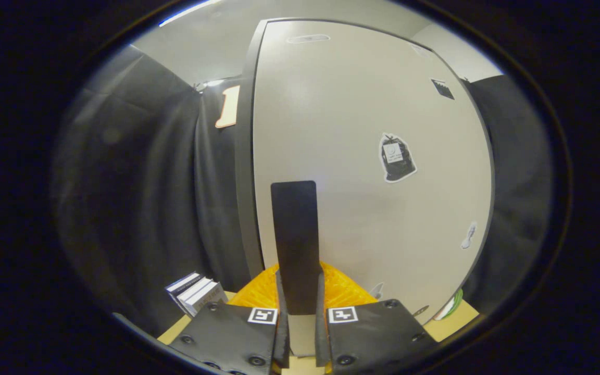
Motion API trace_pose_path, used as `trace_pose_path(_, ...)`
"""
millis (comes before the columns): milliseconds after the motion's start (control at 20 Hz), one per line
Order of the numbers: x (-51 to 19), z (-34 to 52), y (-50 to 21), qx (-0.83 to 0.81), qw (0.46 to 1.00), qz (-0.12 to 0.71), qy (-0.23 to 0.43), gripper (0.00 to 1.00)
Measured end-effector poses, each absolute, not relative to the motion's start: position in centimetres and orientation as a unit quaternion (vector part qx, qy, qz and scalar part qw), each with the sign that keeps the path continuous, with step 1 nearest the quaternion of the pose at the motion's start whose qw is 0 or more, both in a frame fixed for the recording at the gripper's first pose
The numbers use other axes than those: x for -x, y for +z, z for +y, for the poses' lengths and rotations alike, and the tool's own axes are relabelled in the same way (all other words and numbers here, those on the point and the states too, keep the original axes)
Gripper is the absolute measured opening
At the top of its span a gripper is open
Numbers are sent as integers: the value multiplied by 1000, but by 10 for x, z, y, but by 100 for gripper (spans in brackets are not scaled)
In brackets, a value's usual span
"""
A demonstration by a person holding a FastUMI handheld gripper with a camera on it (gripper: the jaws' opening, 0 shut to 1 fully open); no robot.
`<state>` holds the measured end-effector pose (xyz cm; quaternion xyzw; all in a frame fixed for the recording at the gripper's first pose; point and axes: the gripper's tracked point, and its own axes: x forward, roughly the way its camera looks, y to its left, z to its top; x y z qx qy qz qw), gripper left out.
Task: Open the shoe cabinet door, grab the shoes and put them into the shoe cabinet, then close the shoe cabinet door.
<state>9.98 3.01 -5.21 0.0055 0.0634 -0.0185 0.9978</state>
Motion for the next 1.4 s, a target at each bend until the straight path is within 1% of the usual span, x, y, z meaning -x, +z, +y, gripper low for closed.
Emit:
trace_pose_path(250, -84, 27, -50, -7, 998, 56, -32, 21)
trace_pose_path(300, -71, 26, -49, -8, 998, 57, -35, 21)
trace_pose_path(350, -73, 24, -50, -11, 998, 56, -36, 13)
trace_pose_path(500, -65, 21, -48, -11, 998, 53, -37, 13)
trace_pose_path(900, -15, 6, -41, -17, 998, 53, -5, 13)
trace_pose_path(1150, 18, -19, -34, -15, 998, 54, 15, 13)
trace_pose_path(1400, 54, -50, -26, -14, 998, 52, 14, 13)
